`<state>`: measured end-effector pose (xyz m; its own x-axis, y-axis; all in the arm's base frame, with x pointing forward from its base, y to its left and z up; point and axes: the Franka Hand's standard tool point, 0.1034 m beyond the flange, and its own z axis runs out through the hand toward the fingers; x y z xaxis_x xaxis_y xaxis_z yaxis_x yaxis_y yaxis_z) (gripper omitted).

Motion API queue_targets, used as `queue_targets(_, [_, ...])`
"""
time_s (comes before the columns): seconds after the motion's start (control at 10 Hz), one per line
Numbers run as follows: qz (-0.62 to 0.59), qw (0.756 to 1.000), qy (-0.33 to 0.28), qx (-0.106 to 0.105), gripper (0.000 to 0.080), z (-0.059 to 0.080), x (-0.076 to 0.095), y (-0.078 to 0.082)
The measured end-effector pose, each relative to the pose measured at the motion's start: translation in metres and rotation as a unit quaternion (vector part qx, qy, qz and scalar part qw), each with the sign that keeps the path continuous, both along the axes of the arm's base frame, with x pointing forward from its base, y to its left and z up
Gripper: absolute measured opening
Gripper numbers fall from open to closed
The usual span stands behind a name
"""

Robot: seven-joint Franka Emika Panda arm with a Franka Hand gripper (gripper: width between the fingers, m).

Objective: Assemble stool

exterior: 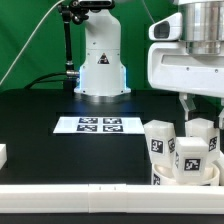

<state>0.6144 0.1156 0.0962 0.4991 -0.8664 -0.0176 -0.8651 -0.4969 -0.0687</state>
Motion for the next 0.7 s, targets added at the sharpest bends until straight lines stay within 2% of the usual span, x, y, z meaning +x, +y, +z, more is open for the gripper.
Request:
queue_targets(0.2, [-0.106,0.994,0.005,0.007,0.0335,-0.0009,-0.0013,0.0012])
queue_targets(0.5, [-0.286,0.958,0.014,0.030,0.0335,-0.0011,-0.0025,0.0052])
queue_targets(0.7, [-0.346,0.938,0.010,0.035,0.0337,-0.0011,-0.0010,0.0058])
